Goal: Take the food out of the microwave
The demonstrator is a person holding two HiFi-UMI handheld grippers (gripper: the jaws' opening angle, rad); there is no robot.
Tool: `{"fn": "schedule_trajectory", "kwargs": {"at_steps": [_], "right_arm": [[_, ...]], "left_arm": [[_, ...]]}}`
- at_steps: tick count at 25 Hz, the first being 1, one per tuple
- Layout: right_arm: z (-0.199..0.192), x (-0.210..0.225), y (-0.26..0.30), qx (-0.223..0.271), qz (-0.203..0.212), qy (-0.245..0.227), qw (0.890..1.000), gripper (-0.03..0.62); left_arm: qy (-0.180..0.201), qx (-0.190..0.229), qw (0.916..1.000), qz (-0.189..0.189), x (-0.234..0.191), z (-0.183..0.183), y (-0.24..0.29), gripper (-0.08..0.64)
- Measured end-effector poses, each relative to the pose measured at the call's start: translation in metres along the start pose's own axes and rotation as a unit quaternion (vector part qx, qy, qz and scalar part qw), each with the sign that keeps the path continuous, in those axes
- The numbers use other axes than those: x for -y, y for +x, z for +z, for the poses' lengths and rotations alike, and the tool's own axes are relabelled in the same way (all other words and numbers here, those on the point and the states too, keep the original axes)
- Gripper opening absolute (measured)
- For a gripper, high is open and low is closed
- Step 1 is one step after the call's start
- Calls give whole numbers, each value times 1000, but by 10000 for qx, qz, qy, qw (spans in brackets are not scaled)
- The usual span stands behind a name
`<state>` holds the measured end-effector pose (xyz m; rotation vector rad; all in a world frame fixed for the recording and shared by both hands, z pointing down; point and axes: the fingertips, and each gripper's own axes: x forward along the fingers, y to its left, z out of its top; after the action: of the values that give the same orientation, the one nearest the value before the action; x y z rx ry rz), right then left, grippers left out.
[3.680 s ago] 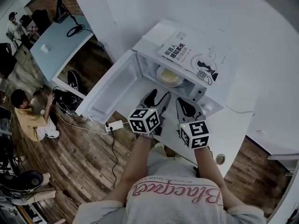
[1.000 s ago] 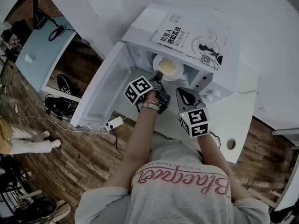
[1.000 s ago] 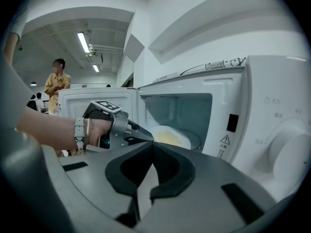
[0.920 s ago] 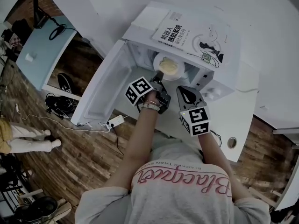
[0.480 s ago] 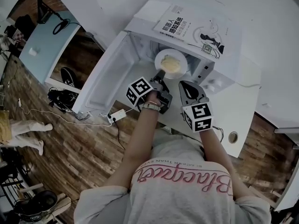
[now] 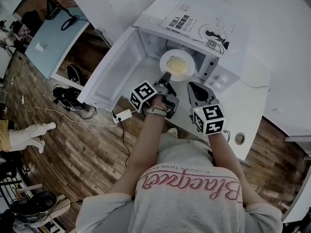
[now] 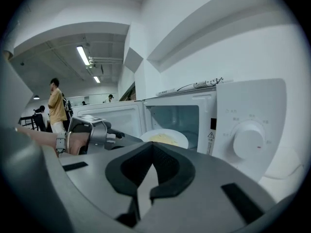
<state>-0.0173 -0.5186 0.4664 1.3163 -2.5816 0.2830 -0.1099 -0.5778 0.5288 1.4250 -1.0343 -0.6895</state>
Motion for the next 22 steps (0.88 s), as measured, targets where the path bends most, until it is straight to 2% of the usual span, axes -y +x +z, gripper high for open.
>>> {"fn": "schedule_trajectory", "kwargs": {"at_steps": [9, 16, 22], "right_arm": [[19, -8, -26, 199, 64, -166, 9996, 8], [38, -13, -41, 402, 235, -257, 9986, 8], [55, -19, -52, 551, 362, -358, 9972, 8]], "left_arm": [[-87, 267, 9995, -114, 16, -9, -33, 18], [-440, 383, 9978, -325, 41, -18, -50, 18], [-268, 398, 9984, -284, 61, -21, -63, 18]]}}
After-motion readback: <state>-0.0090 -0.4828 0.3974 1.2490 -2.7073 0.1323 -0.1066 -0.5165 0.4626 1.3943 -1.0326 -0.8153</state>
